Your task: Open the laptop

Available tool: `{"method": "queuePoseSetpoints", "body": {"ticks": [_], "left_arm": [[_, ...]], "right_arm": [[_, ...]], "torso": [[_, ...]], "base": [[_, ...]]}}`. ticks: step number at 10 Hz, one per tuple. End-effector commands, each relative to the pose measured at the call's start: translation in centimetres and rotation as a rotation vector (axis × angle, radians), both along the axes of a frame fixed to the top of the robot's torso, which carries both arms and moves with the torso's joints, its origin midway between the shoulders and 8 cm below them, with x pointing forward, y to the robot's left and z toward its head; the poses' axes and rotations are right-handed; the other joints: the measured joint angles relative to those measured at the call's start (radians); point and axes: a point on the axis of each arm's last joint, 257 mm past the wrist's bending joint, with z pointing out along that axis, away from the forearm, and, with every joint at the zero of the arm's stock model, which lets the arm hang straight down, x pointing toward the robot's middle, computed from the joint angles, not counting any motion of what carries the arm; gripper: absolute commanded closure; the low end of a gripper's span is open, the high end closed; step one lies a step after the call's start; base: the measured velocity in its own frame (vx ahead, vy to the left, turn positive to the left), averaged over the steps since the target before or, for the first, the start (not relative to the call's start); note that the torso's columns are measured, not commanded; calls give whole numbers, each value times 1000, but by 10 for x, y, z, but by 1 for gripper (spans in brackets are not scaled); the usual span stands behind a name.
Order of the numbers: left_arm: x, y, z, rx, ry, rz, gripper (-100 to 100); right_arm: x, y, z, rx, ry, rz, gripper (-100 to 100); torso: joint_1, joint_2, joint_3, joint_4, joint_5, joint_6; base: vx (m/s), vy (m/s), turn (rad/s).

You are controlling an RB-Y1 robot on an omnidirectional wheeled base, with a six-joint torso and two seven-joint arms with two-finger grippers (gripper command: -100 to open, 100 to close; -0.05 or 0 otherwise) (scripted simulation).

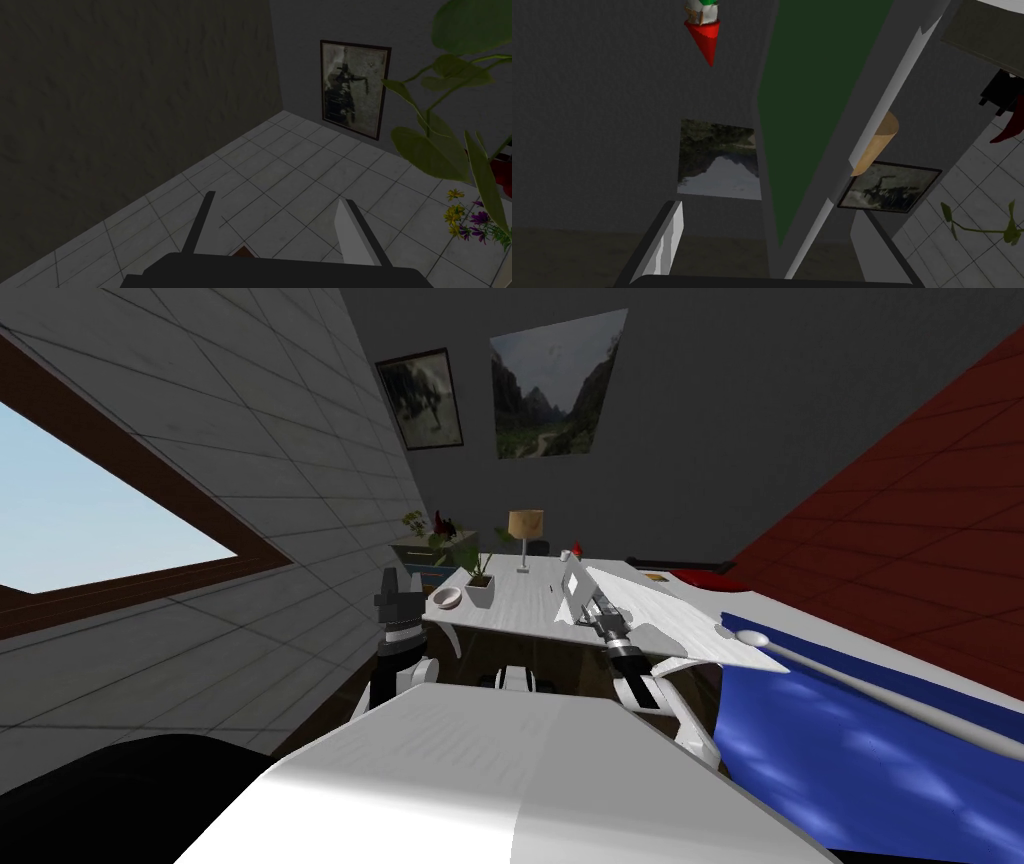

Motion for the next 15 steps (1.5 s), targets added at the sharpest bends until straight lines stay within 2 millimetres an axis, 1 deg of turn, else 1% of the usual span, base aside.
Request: {"method": "queuePoseSetpoints", "body": {"ticks": [1, 4, 9, 10, 11, 12, 13, 14, 15], "left_arm": [[0, 0, 0, 0, 0, 0, 0], [0, 0, 0, 0, 0, 0, 0], [0, 0, 0, 0, 0, 0, 0], [0, 0, 0, 0, 0, 0, 0], [0, 0, 0, 0, 0, 0, 0], [0, 0, 0, 0, 0, 0, 0], [0, 0, 0, 0, 0, 0, 0], [0, 0, 0, 0, 0, 0, 0], [0, 0, 0, 0, 0, 0, 0]], "right_arm": [[1, -19, -24, -163, 67, -44, -100], [1, -40, -46, -336, 131, -83, -100], [-1, -70, -71, -569, 214, -126, -100], [-1, -75, -74, -603, 226, -131, -100], [-1, -70, -73, -576, 217, -127, -100], [-1, -71, -73, -582, 219, -128, -100], [-1, -71, -73, -582, 219, -128, 100], [3, -71, -67, -572, 196, -113, 100], [3, -71, -67, -551, 196, -112, 100]], "torso": [[3, -3, -2, -1, 1, 0], [4, -1, -1, 0, 2, 1], [4, 1, 0, 1, 2, 1], [4, 0, 0, 1, 2, 1], [3, 0, -1, 1, 2, 1], [0, 0, 0, 1, 1, 1], [0, 1, 0, 1, 1, 1], [2, 0, 0, 0, 0, 0], [4, -1, -1, -1, 1, 1]], "base": [[34, 125, -24], [34, 117, -23], [28, 100, -20], [29, 93, -19], [15, 40, -5], [3, 10, 1], [4, 0, -10], [28, 6, -156], [29, 19, -78]]}}
